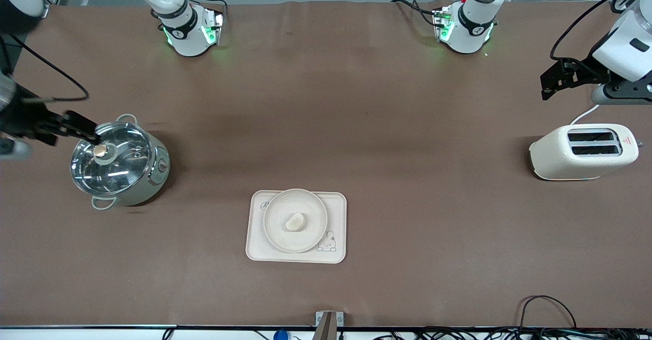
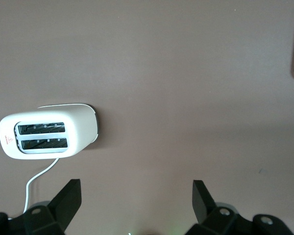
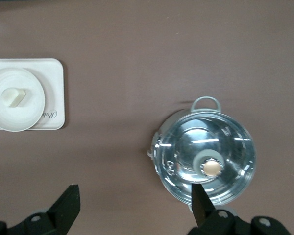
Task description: Place bun in plate and plate on tray
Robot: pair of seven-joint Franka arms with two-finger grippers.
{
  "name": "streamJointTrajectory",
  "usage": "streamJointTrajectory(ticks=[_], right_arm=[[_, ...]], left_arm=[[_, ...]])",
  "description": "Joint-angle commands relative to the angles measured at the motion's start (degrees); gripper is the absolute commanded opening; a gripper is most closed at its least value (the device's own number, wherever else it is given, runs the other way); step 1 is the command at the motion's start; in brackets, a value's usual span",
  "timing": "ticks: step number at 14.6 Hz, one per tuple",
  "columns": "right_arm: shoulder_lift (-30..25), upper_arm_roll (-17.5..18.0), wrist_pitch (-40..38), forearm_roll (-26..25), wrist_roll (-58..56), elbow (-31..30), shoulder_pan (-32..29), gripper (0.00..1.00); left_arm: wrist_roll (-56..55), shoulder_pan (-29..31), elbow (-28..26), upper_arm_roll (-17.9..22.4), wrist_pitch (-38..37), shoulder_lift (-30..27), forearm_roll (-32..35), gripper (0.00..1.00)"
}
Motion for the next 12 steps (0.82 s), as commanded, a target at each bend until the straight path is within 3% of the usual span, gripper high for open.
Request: streamJointTrajectory(ticks=[1,4,12], right_arm=[[-3.99,0.09,-2.05,-1.24,-1.41,-2.16,-2.83,1.00],[-6.72,0.79,-4.26,-4.05,-0.97,-2.33,-3.28,1.00],[-7.69,2.55,-5.57,-4.85,-1.32,-2.43,-3.98,1.00]], left_arm=[[0.92,0.27,0.46,-0.50,-0.57,-0.50,-0.85,1.00],[0.92,0.18,1.35,-0.59,-0.57,-0.15,-0.85,1.00],[0.56,0.09,1.35,-0.68,-1.71,-0.23,-4.00,1.00]])
